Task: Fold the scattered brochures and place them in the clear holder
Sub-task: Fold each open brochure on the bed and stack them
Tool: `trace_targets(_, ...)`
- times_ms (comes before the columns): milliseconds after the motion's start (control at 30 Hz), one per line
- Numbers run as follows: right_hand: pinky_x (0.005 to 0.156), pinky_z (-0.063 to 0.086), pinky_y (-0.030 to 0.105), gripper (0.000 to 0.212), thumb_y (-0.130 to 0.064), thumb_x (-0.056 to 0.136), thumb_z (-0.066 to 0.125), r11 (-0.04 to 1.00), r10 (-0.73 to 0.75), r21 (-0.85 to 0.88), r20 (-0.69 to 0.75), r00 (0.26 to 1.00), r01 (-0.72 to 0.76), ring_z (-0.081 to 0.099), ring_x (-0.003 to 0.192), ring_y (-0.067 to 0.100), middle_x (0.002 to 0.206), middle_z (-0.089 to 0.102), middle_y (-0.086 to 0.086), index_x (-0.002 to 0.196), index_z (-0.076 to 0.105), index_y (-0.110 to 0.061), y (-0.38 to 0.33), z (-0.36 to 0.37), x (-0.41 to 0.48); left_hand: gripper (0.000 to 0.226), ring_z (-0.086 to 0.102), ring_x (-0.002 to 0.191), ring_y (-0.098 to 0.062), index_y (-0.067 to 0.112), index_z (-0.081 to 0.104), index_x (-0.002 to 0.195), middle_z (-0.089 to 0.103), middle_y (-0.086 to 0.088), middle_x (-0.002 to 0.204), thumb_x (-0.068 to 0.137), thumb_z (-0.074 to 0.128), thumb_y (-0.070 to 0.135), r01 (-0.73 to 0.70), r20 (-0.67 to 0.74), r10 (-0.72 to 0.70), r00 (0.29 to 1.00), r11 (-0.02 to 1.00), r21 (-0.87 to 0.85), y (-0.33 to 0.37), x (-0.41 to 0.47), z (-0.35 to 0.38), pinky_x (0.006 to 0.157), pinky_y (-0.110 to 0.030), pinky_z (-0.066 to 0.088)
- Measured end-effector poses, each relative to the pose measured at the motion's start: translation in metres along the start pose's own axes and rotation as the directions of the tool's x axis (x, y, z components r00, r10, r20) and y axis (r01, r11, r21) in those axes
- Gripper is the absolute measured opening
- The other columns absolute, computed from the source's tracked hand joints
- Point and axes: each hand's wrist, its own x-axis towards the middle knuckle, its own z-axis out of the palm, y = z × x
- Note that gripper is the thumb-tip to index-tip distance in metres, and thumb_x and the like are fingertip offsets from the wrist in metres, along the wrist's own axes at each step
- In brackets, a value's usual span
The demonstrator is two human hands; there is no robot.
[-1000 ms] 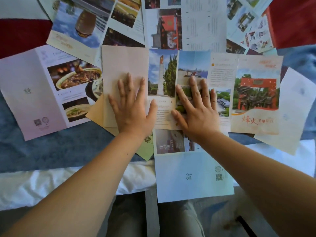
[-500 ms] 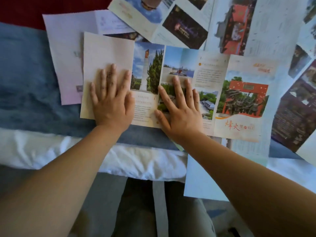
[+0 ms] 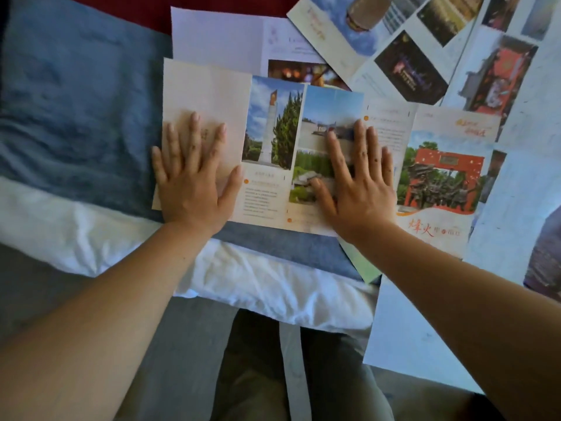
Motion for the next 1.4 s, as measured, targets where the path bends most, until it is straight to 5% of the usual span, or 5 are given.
trace_targets(533,0.129,0.0,0.051,0.074,-0.072,0.103,0.013,1.0,-0.008,-0.012,0.056,0.998,0.008,-0.015,0.159,0.025,0.173,-0.015,0.005,0.164,-0.008,-0.036,0.008,-0.003,0.007,0.086,0.003,0.158,-0.03,0.037,0.015,0.162,0.008,-0.002,0.172,0.087,0.022,0.08,0.075,0.052,-0.064,0.997,0.963,-0.259,0.032,0.002,-0.025,0.122,-0.056,0.011)
trace_targets(767,0.12,-0.013,0.068,0.072,-0.082,0.096,0.005,0.997,0.071,-0.007,0.162,0.984,-0.071,-0.028,0.154,0.035,0.168,-0.028,-0.014,0.156,-0.021,-0.053,0.004,-0.009,0.005,0.086,0.002,0.158,-0.032,0.034,0.011,0.162,0.008,-0.001,0.172,0.085,0.045,0.051,0.122,0.129,-0.089,0.988,0.952,-0.281,0.059,-0.008,-0.026,0.123,-0.057,0.009)
trace_targets(1067,0.119,-0.004,0.074,0.065,-0.076,0.098,0.008,1.0,-0.003,0.0,0.253,0.967,0.003,-0.033,0.15,0.04,0.165,-0.038,-0.005,0.15,-0.026,-0.06,0.014,-0.02,0.002,0.087,0.006,0.158,-0.027,0.02,0.012,0.164,0.009,-0.003,0.171,0.085,0.032,0.052,0.01,0.11,0.036,0.993,0.919,-0.395,0.099,-0.011,-0.038,0.124,-0.054,0.015)
trace_targets(1300,0.128,0.0,0.055,0.061,-0.055,0.106,0.029,0.986,-0.166,0.045,0.086,0.982,0.163,-0.011,0.159,0.031,0.173,-0.012,0.007,0.163,0.008,-0.047,0.039,-0.011,-0.021,0.09,0.013,0.157,-0.03,0.011,0.015,0.163,0.015,-0.009,0.17,0.083,0.038,0.045,0.007,0.032,0.01,0.999,0.868,-0.497,0.116,-0.015,-0.036,0.124,-0.052,0.018)
trace_targets(1400,0.128,0.003,0.054,0.072,-0.065,0.102,0.03,0.998,0.051,0.028,-0.045,0.998,-0.05,-0.005,0.159,0.035,0.173,-0.004,0.014,0.165,0.01,-0.037,0.065,-0.001,-0.042,0.089,0.013,0.157,-0.031,0.013,0.016,0.163,0.017,-0.008,0.17,0.082,0.038,0.044,-0.013,0.042,0.039,0.998,0.873,-0.487,0.113,-0.016,-0.033,0.124,-0.052,0.017)
